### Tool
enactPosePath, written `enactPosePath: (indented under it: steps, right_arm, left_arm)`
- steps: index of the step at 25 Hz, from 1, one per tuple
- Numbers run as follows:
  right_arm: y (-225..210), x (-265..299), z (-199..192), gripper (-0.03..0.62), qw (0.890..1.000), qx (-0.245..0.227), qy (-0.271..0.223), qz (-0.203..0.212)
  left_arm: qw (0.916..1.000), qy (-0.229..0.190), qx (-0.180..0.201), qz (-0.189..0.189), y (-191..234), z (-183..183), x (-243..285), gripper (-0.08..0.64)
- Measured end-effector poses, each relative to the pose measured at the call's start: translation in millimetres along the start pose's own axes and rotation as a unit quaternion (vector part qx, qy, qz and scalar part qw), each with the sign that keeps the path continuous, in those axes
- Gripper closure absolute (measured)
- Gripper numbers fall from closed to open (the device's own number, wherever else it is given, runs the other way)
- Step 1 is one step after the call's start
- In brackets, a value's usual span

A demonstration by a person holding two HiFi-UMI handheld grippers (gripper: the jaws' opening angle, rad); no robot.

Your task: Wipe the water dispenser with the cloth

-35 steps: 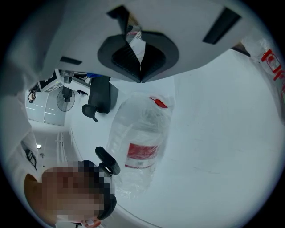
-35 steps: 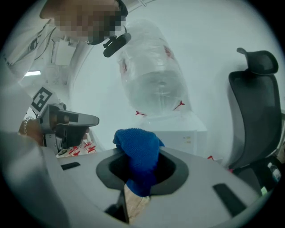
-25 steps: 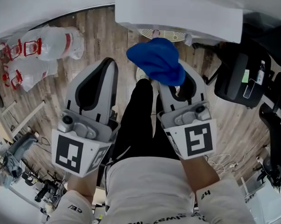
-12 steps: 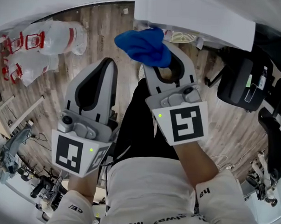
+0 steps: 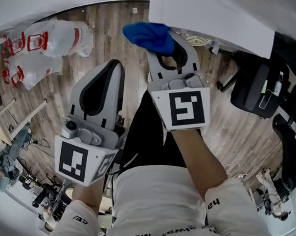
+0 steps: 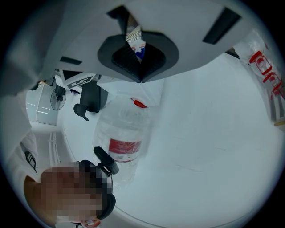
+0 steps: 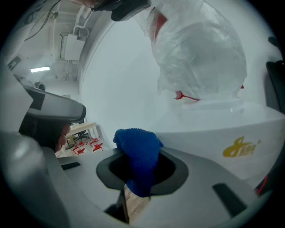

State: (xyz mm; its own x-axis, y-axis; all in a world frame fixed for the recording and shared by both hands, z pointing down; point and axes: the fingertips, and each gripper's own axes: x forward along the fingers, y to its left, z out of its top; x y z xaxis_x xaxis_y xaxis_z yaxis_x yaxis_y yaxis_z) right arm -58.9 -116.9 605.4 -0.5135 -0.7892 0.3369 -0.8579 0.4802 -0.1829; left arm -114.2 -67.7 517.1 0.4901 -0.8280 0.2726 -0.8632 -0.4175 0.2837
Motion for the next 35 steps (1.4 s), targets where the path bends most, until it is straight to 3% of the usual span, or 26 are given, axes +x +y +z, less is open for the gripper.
enactPosePath:
  steps: [13,18,35]
  right_arm:
    - [-7,11,-27,0.503,0.999,0.037,0.022,-0.016]
    - [-10,13,-50,0.502,0.997,0.04,0.061,-0.022]
    - [-31,39,-113,0.5,0.986,0.102,0.105,-0.084]
  left_arm:
    - [0.9999,0.002,0.002,-0.013,2,0,13,0.54]
    - [0.9999,0.006,0.003,-0.013,5,-2,10,0.54]
    - [0.9999,0.012,0.0,-0.012,21,-7,4,0.54]
